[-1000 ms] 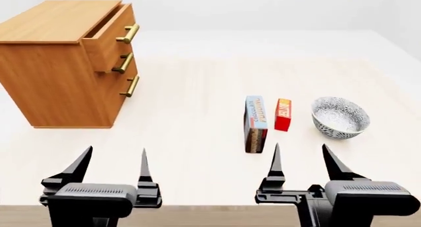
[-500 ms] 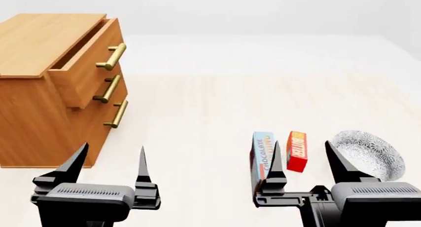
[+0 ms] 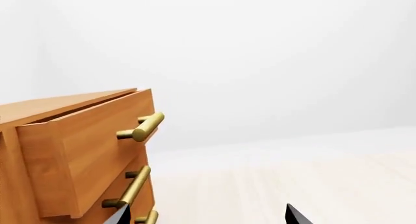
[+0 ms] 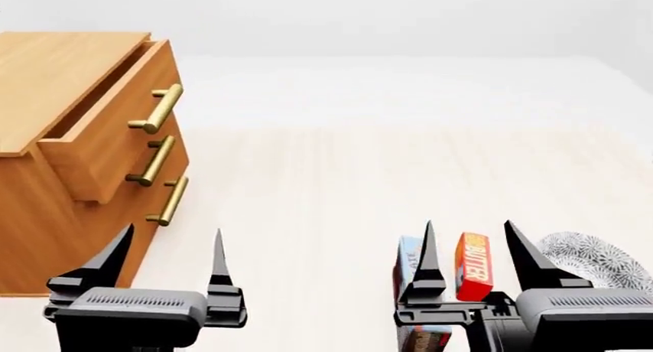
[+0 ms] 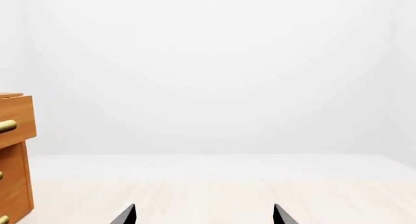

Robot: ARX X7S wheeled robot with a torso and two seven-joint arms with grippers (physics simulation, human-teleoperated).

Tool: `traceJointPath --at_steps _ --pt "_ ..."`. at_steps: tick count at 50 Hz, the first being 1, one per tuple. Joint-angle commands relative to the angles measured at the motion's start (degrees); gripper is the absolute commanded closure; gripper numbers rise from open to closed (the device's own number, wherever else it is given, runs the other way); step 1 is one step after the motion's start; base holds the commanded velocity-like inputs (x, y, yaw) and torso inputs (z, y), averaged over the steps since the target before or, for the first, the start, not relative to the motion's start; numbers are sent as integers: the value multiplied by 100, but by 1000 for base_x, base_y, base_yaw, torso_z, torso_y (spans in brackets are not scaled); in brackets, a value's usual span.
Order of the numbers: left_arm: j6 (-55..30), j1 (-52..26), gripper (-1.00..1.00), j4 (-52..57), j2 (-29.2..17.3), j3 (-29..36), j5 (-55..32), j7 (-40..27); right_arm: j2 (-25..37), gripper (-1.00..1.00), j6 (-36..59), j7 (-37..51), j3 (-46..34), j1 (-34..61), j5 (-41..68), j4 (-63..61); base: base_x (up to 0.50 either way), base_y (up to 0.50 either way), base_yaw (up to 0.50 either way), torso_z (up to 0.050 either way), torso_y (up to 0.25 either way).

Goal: Put the butter at the back in the top drawer of the cabinet and close it.

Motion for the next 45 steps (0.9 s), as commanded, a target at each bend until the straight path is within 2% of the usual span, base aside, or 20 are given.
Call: traceJointPath --at_steps 1,4,10,13,16,18,20,25,29,31,37,45 --pt "22 30 -100 15 -24 -14 -30 -37 34 -100 -8 30 -13 -23 54 -15 500 0 0 0 0" --pt "41 38 -100 3 -30 -17 -36 -44 38 -100 -28 56 -20 -31 38 -28 500 0 0 0 0" --pt "-106 -14 -100 100 -56 -41 -77 -78 65 -100 -112 75 -44 -80 7 -42 0 0 0 0 0" --pt "-671 -264 -100 490 -114 -187 -253 -135 82 -100 -94 87 -45 -77 16 -58 0 0 0 0 0" --pt "-1716 -835 -100 1059 -228 -532 -747 -238 97 -100 -82 94 -36 -76 41 -70 0 0 0 0 0" --pt "-1942 -1307 -100 1071 -859 -618 -1924 -1058 103 -100 -70 100 -21 -76 66 -83 0 0 0 0 0" --pt "-2449 -2121 -100 1068 -1533 -799 -3643 -2100 114 -100 -69 104 -17 -81 79 -93 0 0 0 0 0" --pt "-3448 -3955 -100 751 -2101 -1246 -6656 -3619 137 -100 -81 105 -30 -83 97 -91 0 0 0 0 0" --pt "-3720 -5359 -100 195 -2446 -780 -8248 -4577 156 -100 -46 111 -46 -66 123 -110 0 0 0 0 0" --pt "-3830 -5979 -100 -139 -2506 -441 -8739 -4890 164 -100 -42 114 -54 -63 132 -116 0 0 0 0 0" --pt "-4235 -7173 -100 -1164 -2402 311 -9106 -5007 198 -100 -64 118 -74 -93 149 -145 0 0 0 0 0" --pt "-4782 -8209 -100 -2535 -2114 945 -8434 -4378 261 -100 -66 112 -52 -92 191 -123 0 0 0 0 0"
